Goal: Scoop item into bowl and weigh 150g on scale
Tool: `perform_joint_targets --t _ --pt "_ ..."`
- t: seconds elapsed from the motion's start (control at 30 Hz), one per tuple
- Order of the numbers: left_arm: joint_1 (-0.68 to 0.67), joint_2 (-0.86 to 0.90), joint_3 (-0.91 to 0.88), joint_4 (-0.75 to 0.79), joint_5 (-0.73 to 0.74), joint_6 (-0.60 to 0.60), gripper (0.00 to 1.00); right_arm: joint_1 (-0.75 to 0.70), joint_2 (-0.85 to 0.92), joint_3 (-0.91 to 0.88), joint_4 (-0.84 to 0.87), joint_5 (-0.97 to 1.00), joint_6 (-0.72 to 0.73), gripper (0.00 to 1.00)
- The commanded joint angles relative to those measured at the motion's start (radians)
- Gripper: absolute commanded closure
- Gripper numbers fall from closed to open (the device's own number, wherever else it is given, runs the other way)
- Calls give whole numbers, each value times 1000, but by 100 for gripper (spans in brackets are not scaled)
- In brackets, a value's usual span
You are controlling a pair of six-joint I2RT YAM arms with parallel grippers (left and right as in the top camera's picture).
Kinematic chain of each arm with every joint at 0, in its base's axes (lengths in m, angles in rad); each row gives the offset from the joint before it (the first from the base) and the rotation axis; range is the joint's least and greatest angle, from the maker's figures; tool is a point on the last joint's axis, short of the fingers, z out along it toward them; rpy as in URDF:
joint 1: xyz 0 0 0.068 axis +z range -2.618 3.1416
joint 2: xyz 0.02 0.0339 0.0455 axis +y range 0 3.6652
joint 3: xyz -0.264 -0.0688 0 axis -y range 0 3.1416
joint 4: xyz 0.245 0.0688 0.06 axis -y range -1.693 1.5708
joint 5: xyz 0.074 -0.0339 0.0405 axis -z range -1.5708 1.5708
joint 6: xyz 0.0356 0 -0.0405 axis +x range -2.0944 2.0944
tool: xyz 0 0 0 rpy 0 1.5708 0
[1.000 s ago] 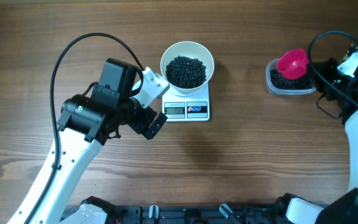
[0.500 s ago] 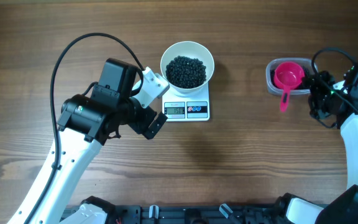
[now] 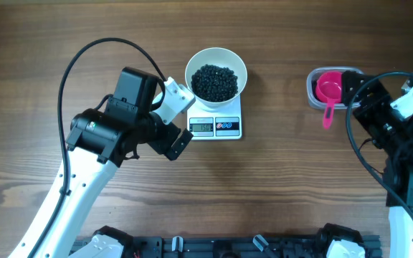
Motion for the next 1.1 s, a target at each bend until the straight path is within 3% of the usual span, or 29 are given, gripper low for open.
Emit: perform_joint_targets --t 0.0,0.17,0.23,0.33,0.57,0.7,1.07 --pt "6 -6 -6 -1 13 20 0 2 23 11 -10 80 83 0" --pt "6 -5 -6 -1 13 20 0 6 84 7 -22 91 86 0" --pt "6 -6 -6 -1 13 20 0 54 -11 -30 65 163 -145 0" --pt "6 -6 -6 -1 13 20 0 161 -249 -128 106 320 -258 0" --pt "6 -5 -6 -1 13 20 0 186 -733 -583 393 238 -607 0" --pt "6 -5 -6 -1 13 20 0 186 -894 -732 456 235 -615 0" --pt "6 -5 -6 -1 13 20 0 253 -903 -975 750 393 -617 0"
